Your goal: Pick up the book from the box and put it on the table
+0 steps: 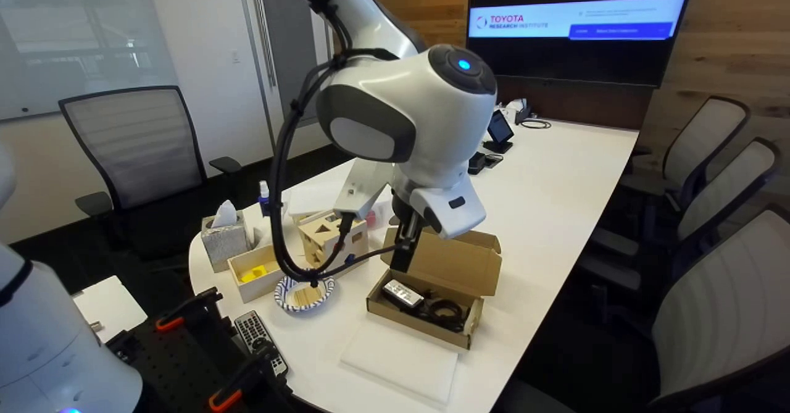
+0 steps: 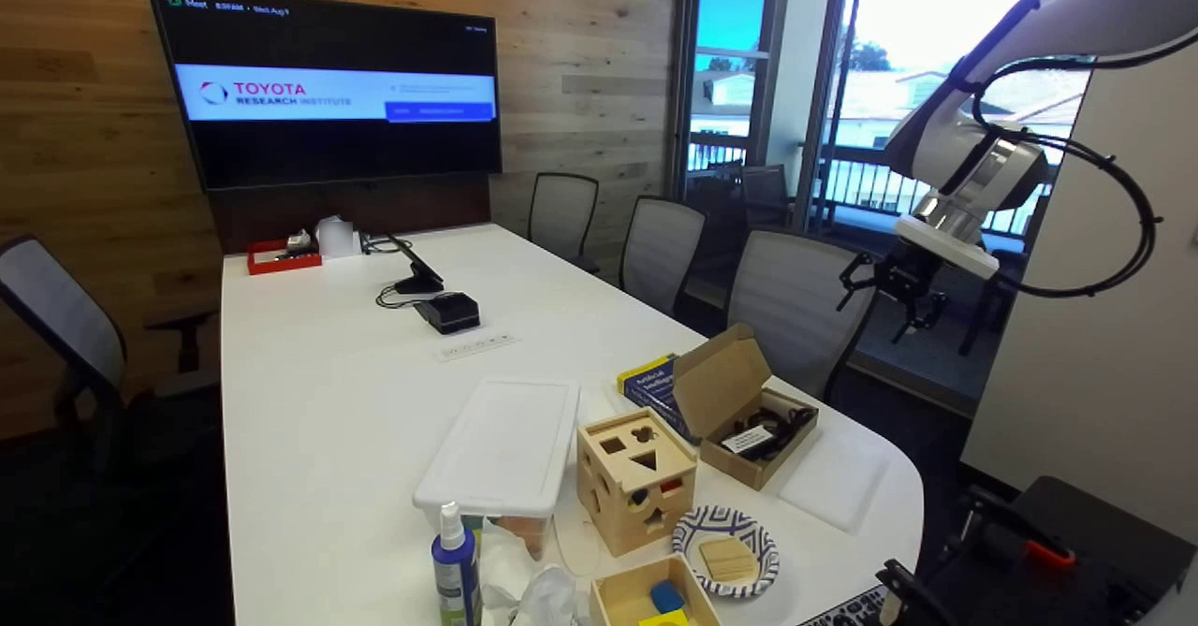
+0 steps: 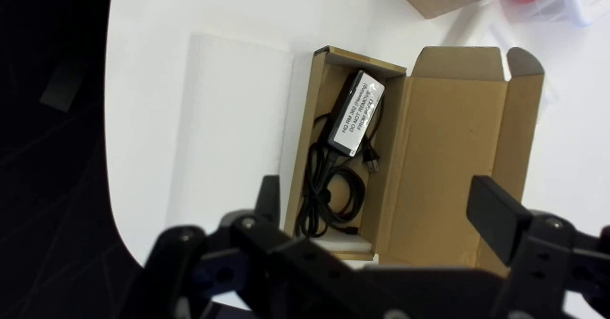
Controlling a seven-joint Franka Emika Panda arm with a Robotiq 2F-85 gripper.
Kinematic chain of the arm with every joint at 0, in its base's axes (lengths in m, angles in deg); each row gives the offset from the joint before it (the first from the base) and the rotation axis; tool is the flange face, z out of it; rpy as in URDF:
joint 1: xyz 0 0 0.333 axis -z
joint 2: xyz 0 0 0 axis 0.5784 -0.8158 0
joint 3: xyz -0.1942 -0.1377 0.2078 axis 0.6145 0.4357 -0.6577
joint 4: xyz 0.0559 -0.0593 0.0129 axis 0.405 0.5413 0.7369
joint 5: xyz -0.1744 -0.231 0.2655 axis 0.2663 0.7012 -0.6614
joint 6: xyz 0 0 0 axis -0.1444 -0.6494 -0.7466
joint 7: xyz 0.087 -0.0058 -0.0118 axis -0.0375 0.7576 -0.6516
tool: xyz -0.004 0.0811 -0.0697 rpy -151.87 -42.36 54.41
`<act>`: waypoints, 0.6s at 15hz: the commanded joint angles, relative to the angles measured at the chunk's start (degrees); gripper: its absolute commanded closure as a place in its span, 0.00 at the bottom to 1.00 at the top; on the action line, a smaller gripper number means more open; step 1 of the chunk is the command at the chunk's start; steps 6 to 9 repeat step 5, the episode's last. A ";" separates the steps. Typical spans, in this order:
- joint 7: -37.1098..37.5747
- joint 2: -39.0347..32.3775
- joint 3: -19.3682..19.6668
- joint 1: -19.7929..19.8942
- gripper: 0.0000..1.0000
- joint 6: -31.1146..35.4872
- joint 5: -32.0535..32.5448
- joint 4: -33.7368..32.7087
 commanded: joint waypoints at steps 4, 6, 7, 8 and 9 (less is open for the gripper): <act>2.56 3.23 -0.61 0.57 0.00 -4.66 1.50 -1.13; 2.49 3.10 -0.59 0.62 0.00 -4.85 1.39 -1.18; 2.49 3.10 -0.59 0.62 0.00 -4.85 1.39 -1.18; 2.49 3.10 -0.59 0.62 0.00 -4.85 1.39 -1.18; 2.49 3.10 -0.59 0.62 0.00 -4.85 1.39 -1.18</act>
